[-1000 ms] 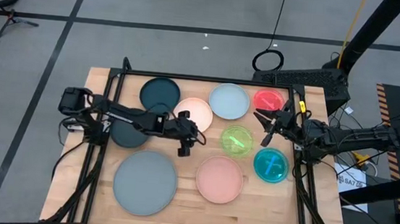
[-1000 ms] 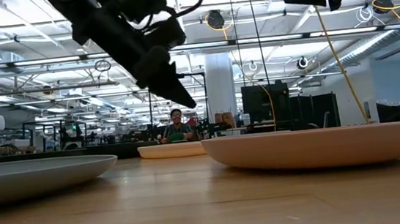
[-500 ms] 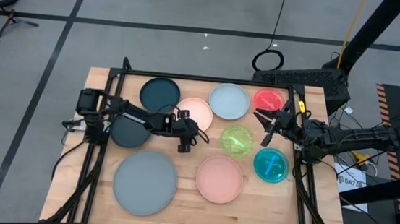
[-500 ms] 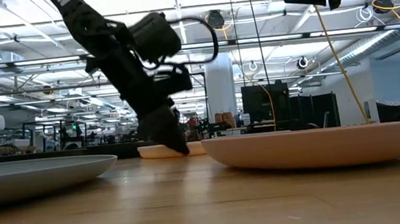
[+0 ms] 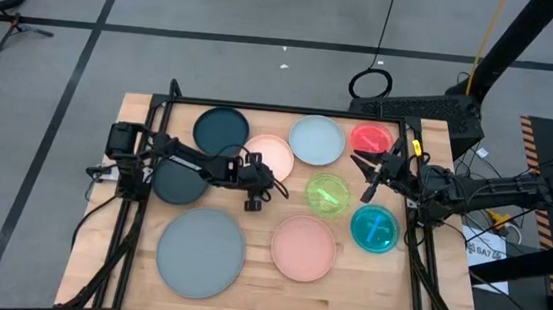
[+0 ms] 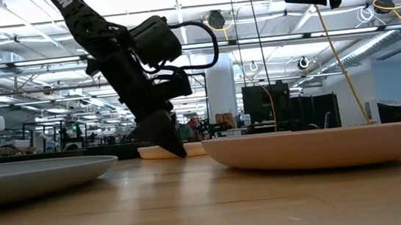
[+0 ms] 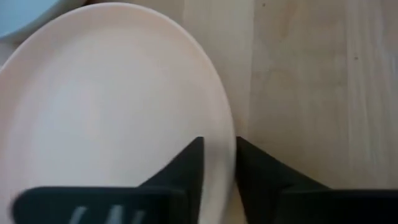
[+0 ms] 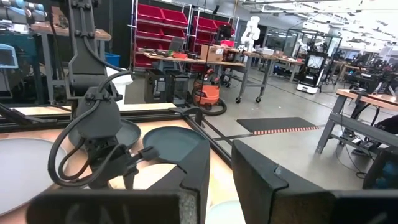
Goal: Stack plastic plates
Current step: Stack the light orange plate on top of the gray plate
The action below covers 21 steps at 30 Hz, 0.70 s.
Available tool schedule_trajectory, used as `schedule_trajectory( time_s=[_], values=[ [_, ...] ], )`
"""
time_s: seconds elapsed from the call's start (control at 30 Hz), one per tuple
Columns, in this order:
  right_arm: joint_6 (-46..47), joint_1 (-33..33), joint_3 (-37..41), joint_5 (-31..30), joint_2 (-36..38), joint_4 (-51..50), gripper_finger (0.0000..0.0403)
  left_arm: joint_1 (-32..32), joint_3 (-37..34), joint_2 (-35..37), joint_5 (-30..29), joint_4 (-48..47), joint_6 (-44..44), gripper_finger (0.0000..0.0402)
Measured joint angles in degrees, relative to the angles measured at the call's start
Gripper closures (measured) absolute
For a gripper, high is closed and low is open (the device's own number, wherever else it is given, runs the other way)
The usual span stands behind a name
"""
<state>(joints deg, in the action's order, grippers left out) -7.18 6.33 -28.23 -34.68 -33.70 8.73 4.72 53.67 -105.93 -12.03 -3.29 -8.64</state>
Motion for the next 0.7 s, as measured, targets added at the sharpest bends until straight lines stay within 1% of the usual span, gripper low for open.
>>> schedule_trajectory(
  time_s=[0.1, 0.17, 0.37, 0.47, 0.7],
  values=[
    [0.00, 0.00, 0.00, 0.00, -0.01, -0.02, 0.0342, -0.83, 0.00, 0.00, -0.09, -0.15, -0.07, 0.0376],
    [0.00, 0.00, 0.00, 0.00, 0.00, -0.02, 0.0342, -1.54, 0.00, 0.01, -0.34, -0.30, 0.40, 0.0389],
    [-0.16, 0.00, 0.00, -0.02, 0.00, -0.01, 0.0342, -4.63, -0.09, 4.35, -1.11, -1.42, 1.75, 0.0389],
    [-0.20, 0.00, 0.00, -0.02, -0.01, 0.00, 0.0342, -6.41, -0.09, 8.26, -2.76, -1.83, 2.10, 0.0390],
    [-1.14, 0.00, 0.00, -0.02, 0.01, -0.04, 0.0342, -12.21, -0.07, 18.84, -3.08, -1.90, 3.91, 0.0391]
  ],
)
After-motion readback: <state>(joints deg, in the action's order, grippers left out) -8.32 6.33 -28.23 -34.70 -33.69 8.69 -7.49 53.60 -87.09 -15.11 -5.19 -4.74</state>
